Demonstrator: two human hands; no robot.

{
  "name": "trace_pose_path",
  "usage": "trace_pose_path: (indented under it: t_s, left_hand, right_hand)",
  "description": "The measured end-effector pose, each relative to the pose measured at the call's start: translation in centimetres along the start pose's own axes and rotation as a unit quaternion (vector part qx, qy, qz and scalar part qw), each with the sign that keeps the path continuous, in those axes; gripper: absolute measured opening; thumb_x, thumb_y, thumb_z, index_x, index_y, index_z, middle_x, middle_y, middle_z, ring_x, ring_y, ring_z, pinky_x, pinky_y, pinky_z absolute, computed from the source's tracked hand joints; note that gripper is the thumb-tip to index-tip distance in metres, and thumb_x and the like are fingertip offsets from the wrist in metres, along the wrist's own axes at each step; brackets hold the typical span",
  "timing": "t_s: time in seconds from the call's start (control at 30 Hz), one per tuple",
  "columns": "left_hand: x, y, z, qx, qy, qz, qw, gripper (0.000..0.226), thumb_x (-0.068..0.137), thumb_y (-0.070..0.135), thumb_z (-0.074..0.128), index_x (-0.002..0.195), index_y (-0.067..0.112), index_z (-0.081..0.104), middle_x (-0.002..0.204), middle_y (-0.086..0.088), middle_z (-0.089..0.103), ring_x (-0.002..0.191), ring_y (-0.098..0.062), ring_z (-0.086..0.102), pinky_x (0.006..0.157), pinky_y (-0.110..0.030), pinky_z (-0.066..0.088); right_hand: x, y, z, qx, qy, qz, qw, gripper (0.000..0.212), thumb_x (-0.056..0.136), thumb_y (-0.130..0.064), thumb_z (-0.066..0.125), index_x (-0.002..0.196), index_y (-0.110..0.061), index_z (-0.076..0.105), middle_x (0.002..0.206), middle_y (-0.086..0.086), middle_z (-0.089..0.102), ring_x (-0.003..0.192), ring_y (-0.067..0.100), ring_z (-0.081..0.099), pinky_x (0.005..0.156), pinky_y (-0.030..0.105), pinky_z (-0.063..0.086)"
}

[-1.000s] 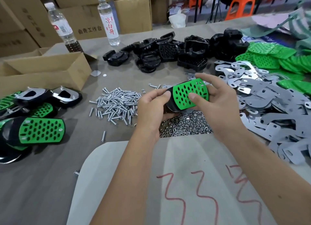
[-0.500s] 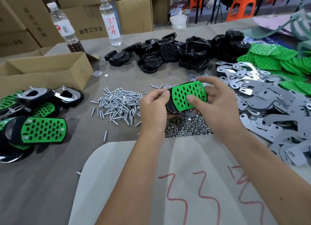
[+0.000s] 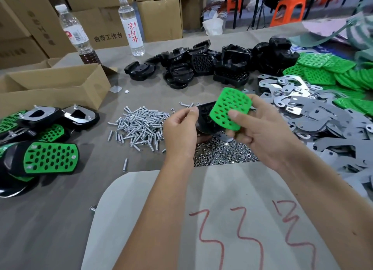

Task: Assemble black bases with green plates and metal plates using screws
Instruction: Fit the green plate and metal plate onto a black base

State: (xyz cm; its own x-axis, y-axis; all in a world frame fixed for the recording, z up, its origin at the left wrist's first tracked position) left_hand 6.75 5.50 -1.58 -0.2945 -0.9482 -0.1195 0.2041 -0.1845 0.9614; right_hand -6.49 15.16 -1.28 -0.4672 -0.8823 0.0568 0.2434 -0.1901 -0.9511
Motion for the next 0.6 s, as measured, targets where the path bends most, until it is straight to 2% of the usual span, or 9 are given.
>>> trace_pose_path:
  t_s: [0.07,0.17,0.23,0.3,0.37,0.43,0.53,0.6]
  left_hand:
    - [-0.05,0.06,-0.05,0.007,0.001,0.000,1.000,0.029,0.101,0.017,0.064,0.075,0.021,0.077,0.095,-0.011,0.076,0.087,-0.029,0.072,0.056,-0.034,0.061]
    - [-0.09,0.11,-0.04,0.016,-0.002,-0.002,1.000,0.019,0.101,0.017,0.064,0.086,0.018,0.076,0.105,-0.016,0.074,0.090,-0.028,0.071,0.056,-0.033,0.060]
    - [-0.08,0.09,-0.01,0.024,-0.008,0.001,1.000,0.019,0.101,0.018,0.064,0.087,0.018,0.076,0.097,-0.010,0.075,0.087,-0.024,0.070,0.056,-0.034,0.060]
    - [-0.12,0.12,0.01,0.032,-0.014,0.007,0.999,0.021,0.101,0.018,0.063,0.085,0.018,0.077,0.081,0.002,0.075,0.079,-0.020,0.071,0.057,-0.036,0.062]
    - [-0.22,0.18,-0.03,0.045,-0.020,0.017,0.999,0.024,0.102,0.019,0.062,0.085,0.019,0.078,0.073,0.008,0.074,0.072,-0.014,0.072,0.058,-0.037,0.063]
    - [-0.32,0.24,0.05,0.065,-0.034,0.035,0.997,0.029,0.103,0.019,0.060,0.082,0.023,0.080,0.074,0.007,0.074,0.071,-0.013,0.072,0.059,-0.039,0.064]
    - [-0.52,0.35,0.18,0.086,-0.047,0.061,0.993,0.040,0.103,0.018,0.059,0.074,0.034,0.082,0.077,0.004,0.076,0.075,-0.018,0.072,0.062,-0.041,0.065]
    - [-0.58,0.39,0.15,0.091,-0.047,0.068,0.992,0.041,0.103,0.016,0.058,0.076,0.036,0.082,0.082,0.004,0.078,0.080,-0.021,0.075,0.065,-0.042,0.065]
  right_hand:
    - [0.07,-0.04,-0.17,-0.057,0.004,-0.016,0.998,0.021,0.094,-0.005,0.070,0.112,-0.013,0.065,0.090,0.004,0.079,0.055,0.006,0.061,0.043,0.013,0.035]
    - [0.29,0.02,-0.43,-0.051,0.032,-0.027,0.998,0.017,0.099,-0.007,0.065,0.112,-0.016,0.071,0.088,-0.001,0.079,0.058,0.001,0.064,0.043,0.012,0.039]
    - [0.45,0.34,-0.67,-0.121,0.059,-0.045,0.990,0.023,0.103,-0.010,0.061,0.116,-0.025,0.072,0.085,-0.001,0.076,0.056,0.006,0.061,0.042,0.017,0.042]
    - [0.46,0.51,-0.58,-0.203,0.052,-0.061,0.976,0.027,0.106,-0.012,0.057,0.116,-0.033,0.069,0.078,-0.003,0.070,0.049,0.010,0.054,0.038,0.022,0.041]
    - [0.38,0.51,-0.28,-0.227,0.033,-0.060,0.971,0.029,0.107,-0.011,0.055,0.113,-0.037,0.068,0.087,-0.001,0.068,0.048,0.007,0.057,0.039,0.021,0.041]
    - [0.29,0.25,-0.19,-0.268,0.029,-0.079,0.960,0.029,0.105,-0.013,0.059,0.114,-0.039,0.068,0.102,0.002,0.068,0.056,0.002,0.064,0.046,0.021,0.046]
    - [0.36,0.10,-0.25,-0.310,0.038,-0.109,0.944,0.033,0.095,-0.015,0.075,0.115,-0.041,0.068,0.103,-0.002,0.071,0.059,-0.004,0.059,0.052,0.013,0.045]
    - [0.44,0.26,-0.31,-0.306,0.047,-0.100,0.946,0.039,0.089,-0.017,0.081,0.116,-0.041,0.066,0.104,-0.004,0.074,0.071,0.001,0.067,0.058,0.017,0.051]
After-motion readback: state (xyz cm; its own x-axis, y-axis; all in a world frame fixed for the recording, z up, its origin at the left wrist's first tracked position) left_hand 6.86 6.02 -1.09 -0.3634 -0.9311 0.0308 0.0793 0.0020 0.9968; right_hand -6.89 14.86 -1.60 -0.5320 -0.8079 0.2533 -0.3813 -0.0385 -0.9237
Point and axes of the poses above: each hand's wrist, its own x-axis towards the middle knuckle, its own z-axis out of the palm, y = z × x, the point moved 2 cm from there along x, towards the middle knuckle
